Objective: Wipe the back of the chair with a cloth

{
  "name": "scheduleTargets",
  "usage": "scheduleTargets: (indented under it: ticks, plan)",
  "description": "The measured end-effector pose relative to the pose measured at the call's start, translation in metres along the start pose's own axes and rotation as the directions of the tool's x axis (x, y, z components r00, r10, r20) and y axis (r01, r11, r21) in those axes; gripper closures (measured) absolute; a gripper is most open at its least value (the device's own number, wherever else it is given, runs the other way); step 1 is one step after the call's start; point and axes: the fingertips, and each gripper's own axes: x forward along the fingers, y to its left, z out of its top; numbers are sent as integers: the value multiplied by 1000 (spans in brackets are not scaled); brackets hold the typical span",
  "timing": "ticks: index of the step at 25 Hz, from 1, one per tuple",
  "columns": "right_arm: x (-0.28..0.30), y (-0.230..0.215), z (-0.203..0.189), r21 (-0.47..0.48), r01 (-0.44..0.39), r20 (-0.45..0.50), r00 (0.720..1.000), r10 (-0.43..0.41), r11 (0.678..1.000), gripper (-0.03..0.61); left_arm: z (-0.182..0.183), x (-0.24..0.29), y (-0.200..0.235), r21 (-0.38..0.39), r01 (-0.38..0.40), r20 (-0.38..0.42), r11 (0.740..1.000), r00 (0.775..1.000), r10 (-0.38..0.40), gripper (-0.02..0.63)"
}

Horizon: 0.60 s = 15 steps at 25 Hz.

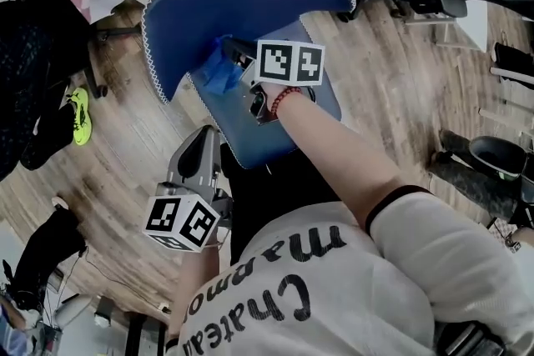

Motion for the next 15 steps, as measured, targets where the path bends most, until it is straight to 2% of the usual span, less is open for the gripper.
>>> scheduleTargets:
  ticks: [8, 15]
  plan:
    - [-58, -82, 79, 70, 92, 134, 986, -101, 993, 552, -1, 59, -51, 37, 58, -42, 998, 998, -56, 609]
    - [-116, -131, 117, 142, 137, 249, 953, -170, 980, 552, 0, 89, -82, 87, 94, -72, 992, 993, -88, 609]
